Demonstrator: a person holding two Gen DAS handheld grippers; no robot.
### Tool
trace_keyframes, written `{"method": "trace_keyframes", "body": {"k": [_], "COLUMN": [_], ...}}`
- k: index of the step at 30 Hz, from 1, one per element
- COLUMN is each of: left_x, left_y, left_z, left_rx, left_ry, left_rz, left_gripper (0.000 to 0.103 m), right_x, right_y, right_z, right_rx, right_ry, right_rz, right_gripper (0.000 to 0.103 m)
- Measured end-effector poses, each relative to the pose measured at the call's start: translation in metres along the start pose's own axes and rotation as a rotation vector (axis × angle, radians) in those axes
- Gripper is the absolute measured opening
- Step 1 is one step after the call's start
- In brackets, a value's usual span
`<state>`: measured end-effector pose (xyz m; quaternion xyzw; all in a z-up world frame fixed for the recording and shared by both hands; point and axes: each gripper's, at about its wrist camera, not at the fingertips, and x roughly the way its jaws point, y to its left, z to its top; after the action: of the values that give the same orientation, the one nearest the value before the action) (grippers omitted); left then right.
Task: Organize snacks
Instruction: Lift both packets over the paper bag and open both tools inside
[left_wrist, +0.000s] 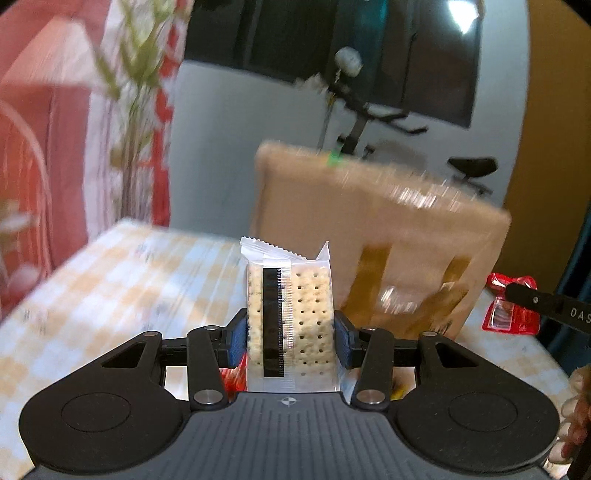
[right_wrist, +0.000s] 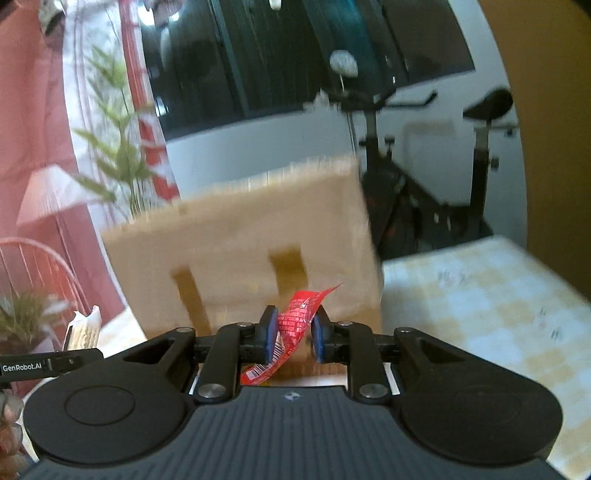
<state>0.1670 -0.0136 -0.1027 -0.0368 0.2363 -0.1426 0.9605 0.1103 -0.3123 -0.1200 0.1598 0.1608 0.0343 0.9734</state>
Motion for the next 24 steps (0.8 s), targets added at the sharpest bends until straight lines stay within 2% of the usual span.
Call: {"method": "trace_keyframes", "body": {"k": [8, 11, 15, 18, 20, 24], "left_x": [0.006, 0.020, 0.054, 0.084, 0.105, 0.135], "left_y": [-0.036, -0.051, -0.071, -0.083, -0.087, -0.095], "left_z": [0.069, 0.094, 0.120, 0.131, 0.135, 0.137], "left_rx": [0.072, 0.071, 0.097, 0.098, 0.098, 0.121], "left_ry": [-0.111, -0.122, -0.116, -0.076, -0.039, -0.019], "left_rz": [-0.116, -0.167, -0.196, -0.206, -0.221, -0.202], "left_gripper": [0.049, 0.049, 0.049, 0.049, 0.049, 0.049], "right_x": [-0.008, 0.004, 0.030, 0.054, 0.069, 0.085], "right_y": [0.001, 0.003, 0.006, 0.004, 0.002, 0.002], "right_z": [0.069, 0.091, 0.111, 0.120, 0.122, 0.118], "right_rx": [0.001, -0.014, -0.084, -0.117, -0.129, -0.172], "right_ry": [-0.174, -0.202, -0.200, -0.173, -0.150, -0.110], "right_rz": [0.057, 0.077, 0.083, 0.070, 0.065, 0.055], "right_gripper": [0.021, 0.021, 0.021, 0.021, 0.021, 0.021]}}
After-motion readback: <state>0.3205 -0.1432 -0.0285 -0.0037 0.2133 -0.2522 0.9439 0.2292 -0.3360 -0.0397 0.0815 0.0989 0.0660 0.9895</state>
